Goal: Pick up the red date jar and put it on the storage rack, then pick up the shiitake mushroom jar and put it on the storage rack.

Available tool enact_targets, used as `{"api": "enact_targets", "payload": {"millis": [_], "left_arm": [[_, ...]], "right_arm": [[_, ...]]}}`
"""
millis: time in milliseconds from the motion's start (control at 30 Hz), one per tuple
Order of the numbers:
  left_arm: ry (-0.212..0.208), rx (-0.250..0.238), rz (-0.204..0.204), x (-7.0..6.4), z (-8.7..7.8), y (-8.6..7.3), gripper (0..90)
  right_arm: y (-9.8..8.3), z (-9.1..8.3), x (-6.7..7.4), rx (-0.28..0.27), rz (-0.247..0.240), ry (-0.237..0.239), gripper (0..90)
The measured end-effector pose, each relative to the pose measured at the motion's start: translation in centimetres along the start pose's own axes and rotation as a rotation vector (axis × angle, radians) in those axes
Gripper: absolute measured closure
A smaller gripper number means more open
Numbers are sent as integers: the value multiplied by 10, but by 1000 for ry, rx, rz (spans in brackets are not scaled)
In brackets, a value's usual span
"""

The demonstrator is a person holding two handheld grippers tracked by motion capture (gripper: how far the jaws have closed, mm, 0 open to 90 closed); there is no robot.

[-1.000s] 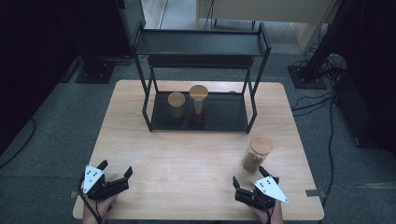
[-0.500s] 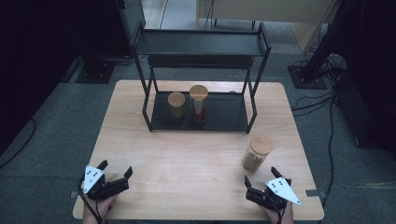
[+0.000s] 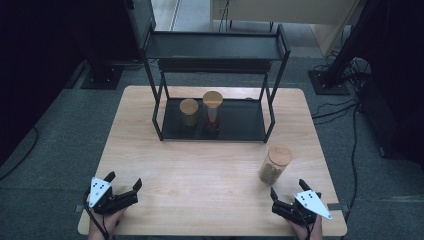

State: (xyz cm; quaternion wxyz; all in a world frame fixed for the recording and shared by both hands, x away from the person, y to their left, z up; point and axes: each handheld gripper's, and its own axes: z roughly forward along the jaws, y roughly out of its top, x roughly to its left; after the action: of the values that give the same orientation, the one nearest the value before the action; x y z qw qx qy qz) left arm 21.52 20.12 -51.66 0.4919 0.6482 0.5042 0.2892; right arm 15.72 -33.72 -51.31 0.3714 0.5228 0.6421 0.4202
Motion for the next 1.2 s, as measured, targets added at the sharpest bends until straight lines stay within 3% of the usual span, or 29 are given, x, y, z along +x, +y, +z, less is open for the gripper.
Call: {"api": "enact_targets", "payload": {"millis": [467, 967, 1200], "left_arm": [[-1, 0, 0, 0, 0, 0, 0], [-4, 2, -3, 0, 0, 0, 0], [-7, 2, -3, 1, 0, 0, 0]], "right_arm": [[4, 6, 2, 7, 2, 26, 12], [19, 34, 14, -2, -17, 63, 94], [24, 50, 14, 15, 32, 45, 158]]}}
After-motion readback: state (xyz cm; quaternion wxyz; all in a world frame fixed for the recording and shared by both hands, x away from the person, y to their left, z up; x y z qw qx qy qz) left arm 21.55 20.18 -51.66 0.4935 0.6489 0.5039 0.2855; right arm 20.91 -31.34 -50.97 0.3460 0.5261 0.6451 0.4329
